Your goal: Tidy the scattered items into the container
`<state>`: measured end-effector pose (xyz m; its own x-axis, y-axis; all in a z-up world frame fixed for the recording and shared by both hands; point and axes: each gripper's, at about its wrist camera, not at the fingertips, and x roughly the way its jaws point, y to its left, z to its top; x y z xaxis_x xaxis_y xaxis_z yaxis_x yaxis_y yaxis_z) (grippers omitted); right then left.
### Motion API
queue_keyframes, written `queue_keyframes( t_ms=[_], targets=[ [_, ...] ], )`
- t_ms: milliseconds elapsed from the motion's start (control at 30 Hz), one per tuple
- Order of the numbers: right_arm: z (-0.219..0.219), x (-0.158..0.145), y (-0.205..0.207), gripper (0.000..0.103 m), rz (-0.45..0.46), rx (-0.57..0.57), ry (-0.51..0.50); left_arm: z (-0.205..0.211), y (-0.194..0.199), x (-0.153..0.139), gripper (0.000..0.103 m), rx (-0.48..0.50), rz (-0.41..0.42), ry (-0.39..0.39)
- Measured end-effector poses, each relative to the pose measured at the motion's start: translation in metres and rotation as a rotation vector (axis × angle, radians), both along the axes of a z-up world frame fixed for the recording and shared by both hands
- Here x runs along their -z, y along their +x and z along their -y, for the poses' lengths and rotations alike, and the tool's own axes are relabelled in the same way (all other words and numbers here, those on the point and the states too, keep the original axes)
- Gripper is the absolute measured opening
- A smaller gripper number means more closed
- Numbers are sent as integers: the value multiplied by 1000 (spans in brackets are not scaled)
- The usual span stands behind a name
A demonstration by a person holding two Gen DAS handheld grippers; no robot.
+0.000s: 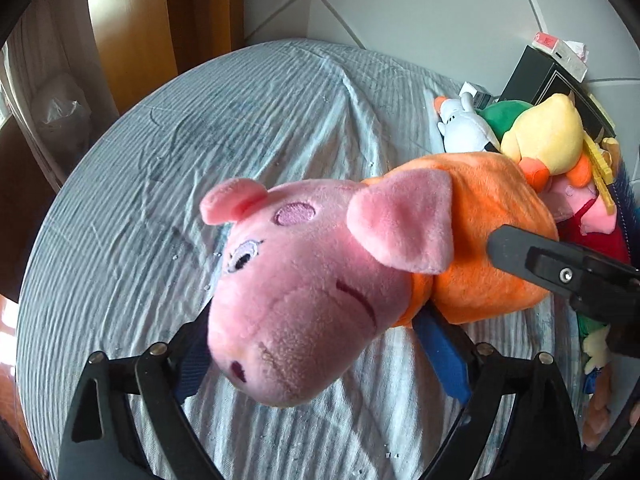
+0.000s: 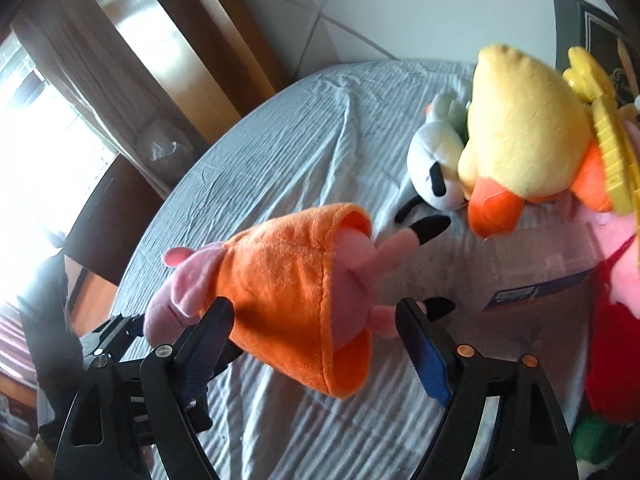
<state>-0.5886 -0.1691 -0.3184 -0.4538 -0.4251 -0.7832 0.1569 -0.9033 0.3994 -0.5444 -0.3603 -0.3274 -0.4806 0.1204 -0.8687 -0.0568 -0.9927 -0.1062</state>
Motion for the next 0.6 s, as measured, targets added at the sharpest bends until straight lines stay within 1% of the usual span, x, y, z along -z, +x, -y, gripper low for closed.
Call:
queue_keyframes(
  t_ms=[33,100,167,200,233,267,300,333,433,600],
  targets=[
    [1,6,-3,95,11,1,-21,-1,-2,5,92,4,10,-1],
    [4,14,-9,95,17,1,-45,-1,-5,11,92,9,-1,-8],
    [10,16,-10,86,12,-21,-40,-3,-6,9,82,15,-38,-11],
    [13,15,-10,82,1,-26,-26,-4,-6,8,81,13,-50,-19],
    [14,12,-9,77,-14,-26,-11,-4,-6,6,75,14,-60,-21],
    [15,8,-7,75,-30,-25,0,-1,-4,3,71,14,-67,-15],
    [14,5,-5,74,-44,-26,4,0,-3,0,70,14,-73,-5],
    [13,0,-2,74,-60,-27,3,0,0,-5,69,18,-90,-3],
    [9,-21,8,74,-118,-27,-6,-7,8,-26,70,38,-157,-49],
    [-1,-69,31,74,-213,-15,4,-17,20,-72,69,40,-241,-43]
  ],
)
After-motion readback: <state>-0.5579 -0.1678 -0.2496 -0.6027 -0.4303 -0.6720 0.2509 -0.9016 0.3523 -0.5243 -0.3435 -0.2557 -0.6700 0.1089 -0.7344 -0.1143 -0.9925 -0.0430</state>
